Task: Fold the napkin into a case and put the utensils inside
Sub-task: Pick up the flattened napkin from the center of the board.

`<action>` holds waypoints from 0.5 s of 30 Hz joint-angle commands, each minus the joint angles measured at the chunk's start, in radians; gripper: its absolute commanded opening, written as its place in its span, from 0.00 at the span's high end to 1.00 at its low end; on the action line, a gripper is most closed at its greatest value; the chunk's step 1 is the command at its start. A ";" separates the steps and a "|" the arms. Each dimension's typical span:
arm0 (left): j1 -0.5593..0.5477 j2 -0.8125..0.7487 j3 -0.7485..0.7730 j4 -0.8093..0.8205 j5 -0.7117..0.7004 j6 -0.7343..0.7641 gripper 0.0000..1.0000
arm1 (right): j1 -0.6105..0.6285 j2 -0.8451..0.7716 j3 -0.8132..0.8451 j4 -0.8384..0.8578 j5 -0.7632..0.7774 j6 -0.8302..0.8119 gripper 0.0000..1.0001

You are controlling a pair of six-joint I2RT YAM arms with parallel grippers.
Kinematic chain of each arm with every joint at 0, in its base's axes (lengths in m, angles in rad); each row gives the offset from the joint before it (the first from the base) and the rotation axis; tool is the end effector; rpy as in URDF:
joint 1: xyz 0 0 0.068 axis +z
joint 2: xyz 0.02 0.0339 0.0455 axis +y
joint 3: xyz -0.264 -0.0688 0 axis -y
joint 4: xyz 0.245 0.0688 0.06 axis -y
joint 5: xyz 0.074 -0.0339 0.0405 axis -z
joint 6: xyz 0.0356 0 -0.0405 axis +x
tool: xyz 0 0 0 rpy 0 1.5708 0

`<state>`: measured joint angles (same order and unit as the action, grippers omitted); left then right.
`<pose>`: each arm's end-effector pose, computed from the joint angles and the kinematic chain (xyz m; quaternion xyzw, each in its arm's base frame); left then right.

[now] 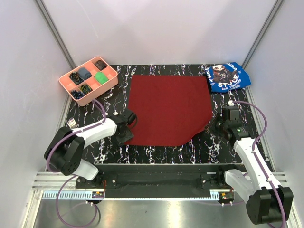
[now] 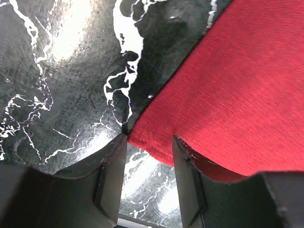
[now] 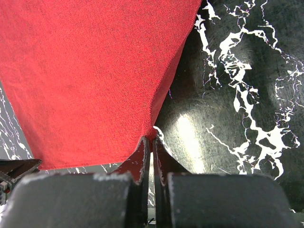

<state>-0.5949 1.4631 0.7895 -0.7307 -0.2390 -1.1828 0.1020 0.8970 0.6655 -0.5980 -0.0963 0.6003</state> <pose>0.2023 -0.1267 0.1629 -0.2962 0.9441 0.0108 0.1443 0.1801 0.0219 0.2413 0.2127 0.9066 0.1666 0.3243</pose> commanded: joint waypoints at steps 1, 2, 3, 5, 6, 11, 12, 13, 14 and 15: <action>-0.003 0.048 -0.022 0.010 -0.002 -0.067 0.54 | 0.001 -0.004 0.013 0.027 0.000 -0.013 1.00; -0.003 0.052 -0.032 0.010 -0.002 -0.077 0.54 | -0.001 -0.003 0.013 0.027 -0.003 -0.011 1.00; -0.003 0.060 -0.032 0.005 0.003 -0.081 0.54 | 0.001 -0.001 0.014 0.027 -0.005 -0.010 1.00; -0.003 0.085 -0.026 -0.001 0.010 -0.093 0.54 | 0.001 0.000 0.016 0.026 -0.006 -0.004 1.00; -0.003 0.095 -0.021 -0.003 0.012 -0.095 0.54 | 0.001 0.002 0.016 0.026 -0.008 -0.004 1.00; -0.003 0.170 0.004 0.002 -0.016 -0.084 0.69 | -0.001 0.002 0.009 0.030 -0.013 0.006 1.00; -0.002 0.175 0.005 0.007 -0.020 -0.083 0.74 | 0.001 0.000 0.009 0.029 -0.011 0.007 1.00; -0.002 0.172 0.008 0.008 -0.025 -0.080 0.79 | -0.001 -0.001 0.008 0.029 -0.010 0.004 1.00; -0.002 0.168 0.005 0.010 -0.037 -0.080 0.86 | -0.001 -0.003 0.008 0.029 -0.010 0.004 1.00; -0.002 0.160 0.005 0.017 -0.042 -0.077 0.88 | 0.001 -0.001 0.006 0.029 -0.006 0.003 1.00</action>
<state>-0.5957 1.5600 0.8555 -0.7750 -0.2428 -1.2369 0.1020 0.9016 0.6655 -0.5957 -0.0982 0.6010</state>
